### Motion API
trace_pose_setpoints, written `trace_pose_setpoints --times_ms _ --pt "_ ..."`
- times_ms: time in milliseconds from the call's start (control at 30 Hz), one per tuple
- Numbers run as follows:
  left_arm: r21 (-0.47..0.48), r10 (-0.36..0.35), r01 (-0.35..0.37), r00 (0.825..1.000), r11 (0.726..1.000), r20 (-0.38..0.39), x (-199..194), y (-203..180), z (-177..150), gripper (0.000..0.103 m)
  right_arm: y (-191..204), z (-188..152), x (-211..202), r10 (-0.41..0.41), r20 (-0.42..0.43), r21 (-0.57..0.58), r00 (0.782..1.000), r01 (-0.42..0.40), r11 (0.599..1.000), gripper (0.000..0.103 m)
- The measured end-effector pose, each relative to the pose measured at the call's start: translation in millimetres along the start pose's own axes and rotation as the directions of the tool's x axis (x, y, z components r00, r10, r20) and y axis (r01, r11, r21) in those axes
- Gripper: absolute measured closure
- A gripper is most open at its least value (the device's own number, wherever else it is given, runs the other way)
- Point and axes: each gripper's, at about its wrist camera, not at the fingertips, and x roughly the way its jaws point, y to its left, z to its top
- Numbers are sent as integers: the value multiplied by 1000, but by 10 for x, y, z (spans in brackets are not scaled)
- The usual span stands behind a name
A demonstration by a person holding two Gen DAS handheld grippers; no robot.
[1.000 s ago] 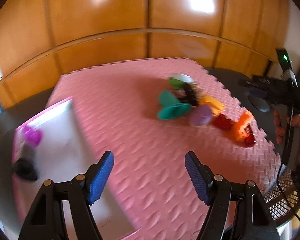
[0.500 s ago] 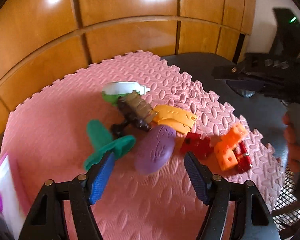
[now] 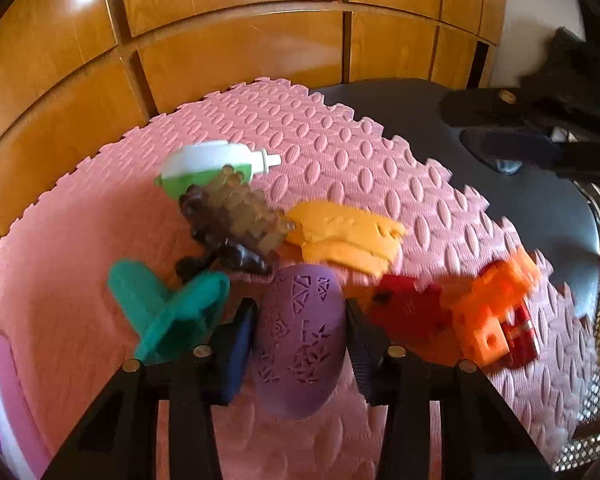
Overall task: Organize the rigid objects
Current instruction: 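Grasp the purple oval soap with the left gripper, then lift the purple soap with the left gripper while the right gripper grasps the green-white plug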
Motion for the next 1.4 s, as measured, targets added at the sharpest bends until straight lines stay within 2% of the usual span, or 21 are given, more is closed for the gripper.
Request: trace_pose_setpoints --times_ms 233,367,567,767,900,1067,1200,1333,1400 --pt "-84 27 -27 1000 996 2 -364 44 -539 59 -13 -13 9 -9 -9 0 1000 9 1000 46" --pt "-146 68 -65 998 987 15 -538 131 -823 60 -15 -34 44 -19 -25 -3 999 19 1000 46" --pt "-158 85 -73 994 985 68 -583 144 -928 61 91 -96 121 -27 -56 -64 998 23 998 46" --pt "-164 80 -62 991 985 105 -602 158 -975 61 466 -119 211 27 -117 -212 993 -52 976 46" --pt "-167 78 -58 990 984 115 -605 160 -972 61 956 8 335 16 -126 -389 992 -64 919 46" --pt "-183 63 -39 990 982 128 -622 185 -990 61 1531 123 716 -69 -170 -602 983 -48 797 46" --pt "-201 43 -14 989 980 139 -620 211 -994 61 1768 111 1091 -185 -220 -725 958 -33 688 46" --pt "-217 21 12 989 976 149 -625 252 -1004 61 1877 40 1366 -298 -226 -816 928 -13 578 46" --pt "-225 11 24 988 974 153 -629 270 -1009 61 1898 40 1466 -325 -225 -835 919 -9 551 46"
